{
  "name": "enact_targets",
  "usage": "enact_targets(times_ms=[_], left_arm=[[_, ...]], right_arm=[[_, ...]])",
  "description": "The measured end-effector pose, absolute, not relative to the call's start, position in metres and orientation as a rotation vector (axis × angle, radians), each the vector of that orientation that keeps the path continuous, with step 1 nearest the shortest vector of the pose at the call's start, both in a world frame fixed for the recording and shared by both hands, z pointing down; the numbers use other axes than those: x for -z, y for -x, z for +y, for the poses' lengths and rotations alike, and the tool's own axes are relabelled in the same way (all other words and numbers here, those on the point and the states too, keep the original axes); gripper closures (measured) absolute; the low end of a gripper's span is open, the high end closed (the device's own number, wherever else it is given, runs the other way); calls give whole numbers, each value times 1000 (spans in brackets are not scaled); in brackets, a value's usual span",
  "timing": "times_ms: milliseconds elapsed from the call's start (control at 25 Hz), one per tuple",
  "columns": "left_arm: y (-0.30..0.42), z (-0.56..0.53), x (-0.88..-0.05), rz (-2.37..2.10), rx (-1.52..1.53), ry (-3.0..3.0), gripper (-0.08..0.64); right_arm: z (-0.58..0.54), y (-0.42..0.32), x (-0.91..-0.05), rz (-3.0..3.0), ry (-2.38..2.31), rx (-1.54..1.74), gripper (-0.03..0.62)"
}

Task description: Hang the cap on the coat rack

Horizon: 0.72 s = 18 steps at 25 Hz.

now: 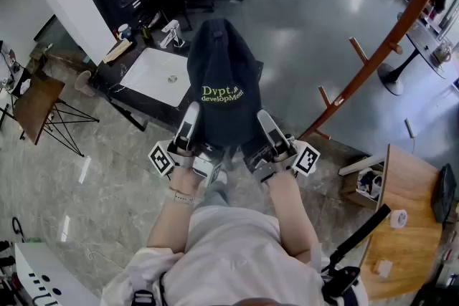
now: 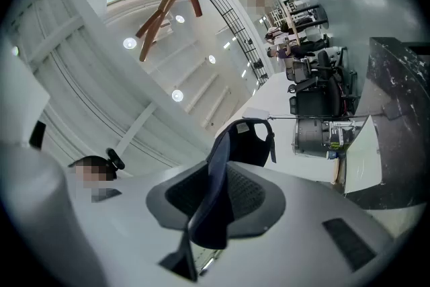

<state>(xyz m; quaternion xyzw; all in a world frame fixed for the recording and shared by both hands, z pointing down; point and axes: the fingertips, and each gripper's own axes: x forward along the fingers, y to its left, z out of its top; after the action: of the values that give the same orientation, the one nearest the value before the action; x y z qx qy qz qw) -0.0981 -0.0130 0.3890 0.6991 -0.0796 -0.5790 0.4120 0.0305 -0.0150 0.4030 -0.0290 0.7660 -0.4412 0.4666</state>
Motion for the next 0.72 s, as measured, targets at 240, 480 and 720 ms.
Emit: enact_targets(times_ms=[240,480,720], left_arm=[[117,-70,-400,-199,1442,-1744,486],[133,-146,-399,-185,1431,-1746,486],[149,-218,-398,-154,1407,-1722,486]], right_arm=[[-71,-13,-410,1881,87,1082,512],[-143,5,-415,1866,121,1083,512],[-210,20,-413,1855,180,1054,512]])
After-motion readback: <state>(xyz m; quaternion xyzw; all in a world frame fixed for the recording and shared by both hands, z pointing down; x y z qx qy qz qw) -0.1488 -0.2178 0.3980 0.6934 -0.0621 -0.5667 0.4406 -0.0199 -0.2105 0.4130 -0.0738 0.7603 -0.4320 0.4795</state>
